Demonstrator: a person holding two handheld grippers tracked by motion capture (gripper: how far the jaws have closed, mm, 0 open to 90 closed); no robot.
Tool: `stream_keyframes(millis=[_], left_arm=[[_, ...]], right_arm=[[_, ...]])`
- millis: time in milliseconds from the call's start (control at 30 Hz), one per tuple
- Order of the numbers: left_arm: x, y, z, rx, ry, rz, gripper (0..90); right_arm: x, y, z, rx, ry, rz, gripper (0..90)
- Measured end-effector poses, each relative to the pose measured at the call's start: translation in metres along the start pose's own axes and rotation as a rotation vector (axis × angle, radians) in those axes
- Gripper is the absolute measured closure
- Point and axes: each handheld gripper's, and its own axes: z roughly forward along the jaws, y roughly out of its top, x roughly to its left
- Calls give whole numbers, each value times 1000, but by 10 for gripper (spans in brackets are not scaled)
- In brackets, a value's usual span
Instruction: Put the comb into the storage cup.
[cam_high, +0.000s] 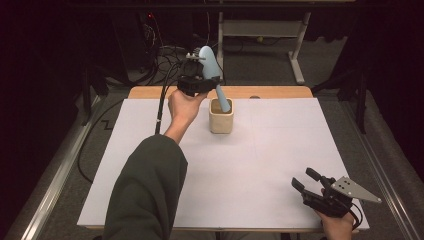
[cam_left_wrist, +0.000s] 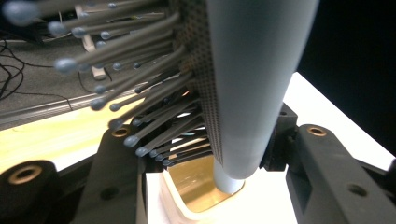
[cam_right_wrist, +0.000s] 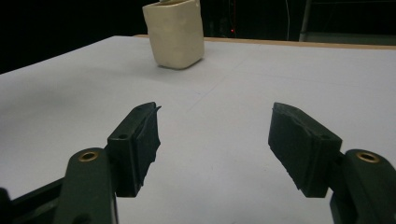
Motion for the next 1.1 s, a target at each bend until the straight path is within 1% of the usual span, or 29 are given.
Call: stream_keyframes(millis=[167, 300, 367, 667, 733, 1100], left_arm=[[1, -1, 7, 1, 10, -8, 547], [0, -3, 12, 9, 20, 4, 547], [0, -3, 13, 8, 23, 1, 546], [3, -6, 17, 19, 45, 5, 546], [2, -7, 18, 13, 50, 17, 546], [3, -9, 22, 29, 57, 18, 546]], right_arm=[[0, 0, 0, 1, 2, 6, 340], [0, 0, 0, 2, 1, 6, 340], [0, 0, 0, -2, 4, 8, 340], [0, 0, 0, -2, 5, 9, 340], [0, 0, 0, -2, 6, 7, 341], [0, 0, 0, -7, 6, 3, 341]])
